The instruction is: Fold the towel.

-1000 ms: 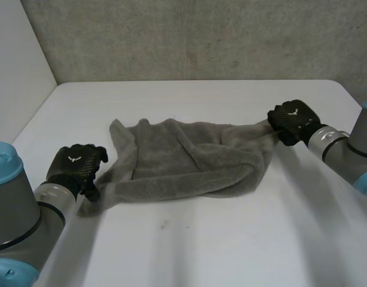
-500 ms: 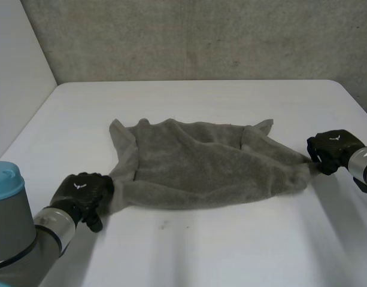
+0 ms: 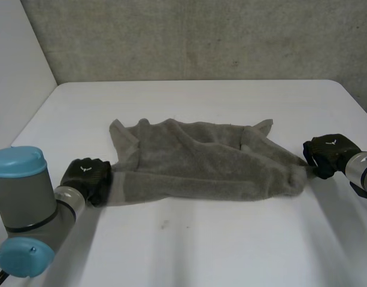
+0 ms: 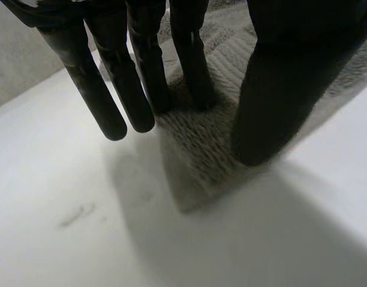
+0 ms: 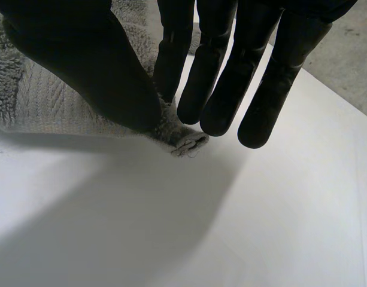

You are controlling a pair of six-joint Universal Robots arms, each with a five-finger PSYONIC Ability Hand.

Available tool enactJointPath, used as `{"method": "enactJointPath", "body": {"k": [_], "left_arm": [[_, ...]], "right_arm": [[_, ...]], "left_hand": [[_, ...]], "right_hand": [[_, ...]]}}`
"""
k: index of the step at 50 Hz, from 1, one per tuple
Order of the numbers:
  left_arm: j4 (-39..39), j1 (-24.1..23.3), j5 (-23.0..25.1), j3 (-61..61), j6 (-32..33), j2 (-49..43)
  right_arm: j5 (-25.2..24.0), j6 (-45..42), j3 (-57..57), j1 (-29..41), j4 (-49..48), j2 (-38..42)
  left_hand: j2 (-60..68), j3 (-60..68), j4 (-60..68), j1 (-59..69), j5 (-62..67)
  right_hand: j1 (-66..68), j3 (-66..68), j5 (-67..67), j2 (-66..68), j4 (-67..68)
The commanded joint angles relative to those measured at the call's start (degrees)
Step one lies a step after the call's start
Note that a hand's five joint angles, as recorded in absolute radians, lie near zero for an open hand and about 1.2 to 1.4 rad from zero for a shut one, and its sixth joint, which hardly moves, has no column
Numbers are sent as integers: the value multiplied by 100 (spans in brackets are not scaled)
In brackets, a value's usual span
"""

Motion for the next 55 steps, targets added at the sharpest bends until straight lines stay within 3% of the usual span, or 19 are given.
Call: {"method": "enactJointPath", "body": {"k": [1,6,9,11,14,31,55], "left_arm": [[315,-16,12,96,254,-82],[359,2,38,166,254,-240],[359,2,47,175,254,-301],[298,11,38,166,254,-301],[262,-16,38,105,262,-249],[16,-16,38,26,271,-73],[25,2,38,658,280,-609]], "right_arm": [[0,0,1,0,-1,-15],[-9,0,9,0,-1,-33],[-18,0,9,0,-1,-42],[-18,0,18,8,-1,-42],[-9,0,36,0,-1,-42],[0,0,80,17,-10,-33],[0,-9,124,52,-63,55]], "left_hand": [[2066,2112,2112,2029,2116],[2369,2415,2415,2332,2419],[1729,1776,1776,1693,1780],[-279,-233,-233,-316,-229],[-1279,-1233,-1233,-1316,-1229],[-1517,-1471,-1471,-1554,-1467],[-1164,-1118,-1118,-1200,-1114]], "right_hand": [[2490,1188,1416,1248,1168],[2490,1188,1416,1248,1168],[2490,1188,1416,1248,1168],[2490,1188,1416,1248,1168],[2490,1188,1416,1248,1168],[2490,1188,1416,1248,1168],[2490,1188,1416,1248,1168]]}}
